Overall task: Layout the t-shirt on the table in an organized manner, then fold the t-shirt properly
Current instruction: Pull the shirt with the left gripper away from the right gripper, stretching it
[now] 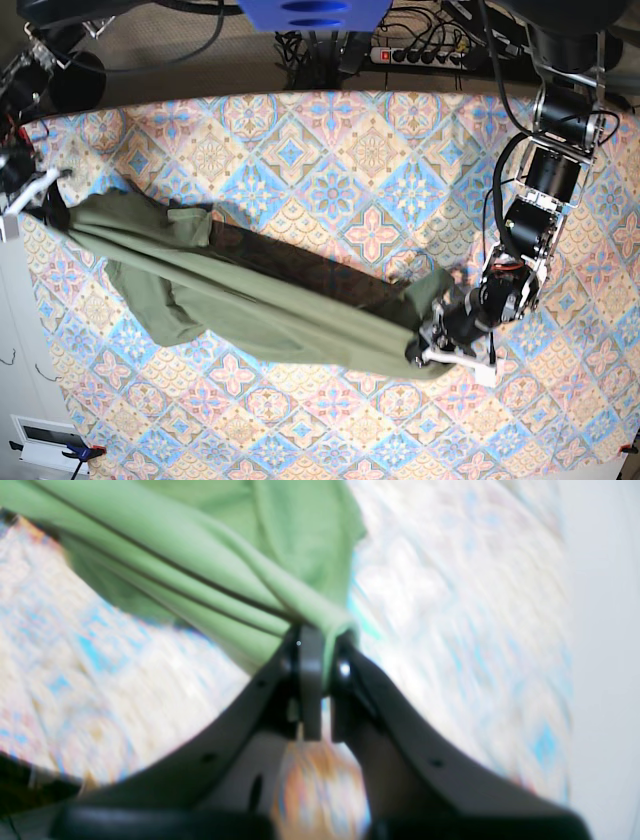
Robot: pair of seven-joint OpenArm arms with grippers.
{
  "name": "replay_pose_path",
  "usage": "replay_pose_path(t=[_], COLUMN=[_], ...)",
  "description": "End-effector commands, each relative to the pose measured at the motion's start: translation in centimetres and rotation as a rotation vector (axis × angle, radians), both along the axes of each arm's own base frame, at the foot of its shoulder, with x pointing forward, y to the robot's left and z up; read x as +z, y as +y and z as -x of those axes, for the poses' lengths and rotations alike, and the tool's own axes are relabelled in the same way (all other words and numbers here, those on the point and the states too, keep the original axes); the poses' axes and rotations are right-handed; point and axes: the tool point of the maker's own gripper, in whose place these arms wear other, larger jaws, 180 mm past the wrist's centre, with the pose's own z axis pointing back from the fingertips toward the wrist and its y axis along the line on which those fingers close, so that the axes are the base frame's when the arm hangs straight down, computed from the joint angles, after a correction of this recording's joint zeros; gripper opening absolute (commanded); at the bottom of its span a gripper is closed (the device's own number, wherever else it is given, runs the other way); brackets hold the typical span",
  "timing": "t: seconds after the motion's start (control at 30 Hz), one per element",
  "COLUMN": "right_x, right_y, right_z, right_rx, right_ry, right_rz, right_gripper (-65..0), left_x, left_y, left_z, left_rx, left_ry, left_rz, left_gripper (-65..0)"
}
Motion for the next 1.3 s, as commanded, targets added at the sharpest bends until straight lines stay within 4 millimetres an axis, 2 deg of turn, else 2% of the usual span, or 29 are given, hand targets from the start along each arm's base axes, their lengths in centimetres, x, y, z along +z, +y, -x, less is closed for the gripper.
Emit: replay_pose_path(t=[0.0,0.2,0.3,0.37,0.63,0.73,0.83,1.2,1.27], right_x=[1.3,0.5,0.2,0.2,0.0,-0.2,-0.3,-0.4,-0.4], right_y=[-0.5,-0.5,-0.8,-0.8,-0.8,-0.8,-0.7,-0.7,-0.7], right_z=[-0.7,-0.8,-0.6,-0.5,-0.4,-0.2,-0.2,0.1,0.1], right_rx=[0.004,0.005,-0.002,-0.002,-0.002,-0.002,0.0,0.002,0.002], right_ry=[-0.035,-0.008,0.008,0.012,0.017,0.023,0.026,0.032,0.032], right_rz=[0.02,0.016,0.031,0.032,0.033,0.031,0.031,0.035,0.035], right_gripper=[-64.3,-64.3,-64.3,-64.3,-64.3,-64.3,-64.3,-64.3,-64.3], left_x=[1.2,-4.9,-7.1,-8.1,-10.0,-10.5,-11.9,-13.8,-14.0], left_y=[-0.1,1.0,1.1,2.1,6.2,6.1,6.3,9.0,9.1], left_z=[0.1,6.1,8.9,10.2,12.8,14.0,15.8,19.3,19.9], left_rx=[-0.034,-0.14,-0.204,-0.205,-0.126,-0.144,-0.14,-0.048,-0.054], left_ry=[-0.034,0.151,0.258,0.302,0.373,0.42,0.466,0.538,0.539], left_rz=[-0.016,-0.108,-0.125,-0.136,-0.142,-0.121,-0.113,-0.082,-0.074], left_gripper=[-60.7,-59.2,-54.7,-53.5,-51.8,-46.0,-41.6,-40.0,-35.8])
